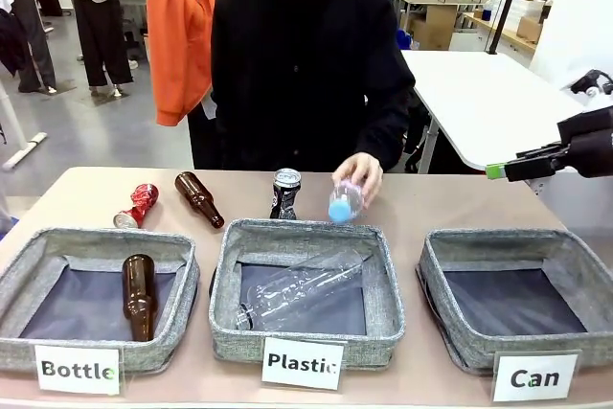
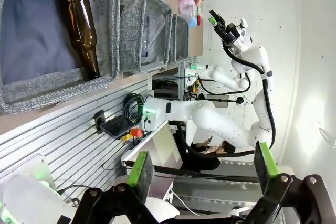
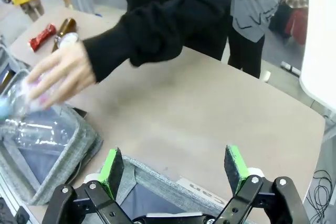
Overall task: Sort the can waste into the basket.
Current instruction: Pick up the can waste from the table and place it in the right Fabric basket.
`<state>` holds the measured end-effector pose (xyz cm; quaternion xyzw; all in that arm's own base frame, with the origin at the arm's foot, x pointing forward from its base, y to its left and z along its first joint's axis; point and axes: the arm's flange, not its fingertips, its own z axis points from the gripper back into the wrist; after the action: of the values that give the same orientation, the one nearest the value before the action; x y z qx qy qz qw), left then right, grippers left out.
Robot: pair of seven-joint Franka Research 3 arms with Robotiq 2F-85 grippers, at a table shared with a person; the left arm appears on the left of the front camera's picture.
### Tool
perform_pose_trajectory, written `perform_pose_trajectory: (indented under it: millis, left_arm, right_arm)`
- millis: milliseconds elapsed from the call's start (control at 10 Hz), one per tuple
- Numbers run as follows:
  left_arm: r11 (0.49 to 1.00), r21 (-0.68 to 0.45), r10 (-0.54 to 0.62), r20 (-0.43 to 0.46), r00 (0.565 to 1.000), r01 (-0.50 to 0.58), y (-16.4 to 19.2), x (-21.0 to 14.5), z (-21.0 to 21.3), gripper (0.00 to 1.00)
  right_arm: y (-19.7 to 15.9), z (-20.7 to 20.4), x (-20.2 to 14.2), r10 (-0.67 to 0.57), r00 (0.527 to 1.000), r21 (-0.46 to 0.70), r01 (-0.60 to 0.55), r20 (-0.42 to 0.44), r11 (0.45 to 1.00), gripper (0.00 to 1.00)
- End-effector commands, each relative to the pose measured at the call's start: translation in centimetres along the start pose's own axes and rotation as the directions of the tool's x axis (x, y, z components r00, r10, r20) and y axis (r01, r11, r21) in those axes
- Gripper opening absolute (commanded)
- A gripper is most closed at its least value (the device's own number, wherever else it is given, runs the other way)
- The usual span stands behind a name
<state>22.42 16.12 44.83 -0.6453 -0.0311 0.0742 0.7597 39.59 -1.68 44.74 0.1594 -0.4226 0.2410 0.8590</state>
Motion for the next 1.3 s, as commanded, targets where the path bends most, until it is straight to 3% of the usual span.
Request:
perform_pose_trajectory:
  millis: [0, 300, 500, 700, 1000, 1200]
  left_arm:
    - [1.000, -0.016, 0.000, 0.003, 1.000, 0.000, -0.4, 0.0, 0.0, 1.00]
    - [1.000, -0.016, 0.000, 0.003, 1.000, 0.000, -0.4, 0.0, 0.0, 1.00]
    - [1.000, -0.016, 0.000, 0.003, 1.000, 0.000, -0.4, 0.0, 0.0, 1.00]
    - [1.000, -0.016, 0.000, 0.003, 1.000, 0.000, -0.4, 0.0, 0.0, 1.00]
    - [1.000, -0.016, 0.000, 0.003, 1.000, 0.000, -0.4, 0.0, 0.0, 1.00]
    - [1.000, -0.016, 0.000, 0.003, 1.000, 0.000, -0.4, 0.0, 0.0, 1.00]
  right_arm:
    - [-0.4, 0.4, 0.0, -0.010, 1.000, -0.010, 0.010, 0.002, 1.000, 1.00]
    - [-0.3, -1.6, 1.0, 0.061, 0.998, 0.101, -0.060, -0.014, 0.993, 1.00]
    - [-0.8, -5.0, 2.6, 0.127, 0.992, 0.339, -0.127, 0.022, 0.932, 1.00]
    - [-1.3, -3.7, 2.5, 0.069, 0.996, 0.334, -0.085, 0.058, 0.939, 1.00]
    - [-1.1, 2.7, -1.2, 0.004, 0.989, 0.241, -0.040, 0.147, 0.970, 1.00]
    - [-1.2, 4.4, -3.6, -0.037, 0.977, 0.200, -0.006, 0.212, 0.980, 1.00]
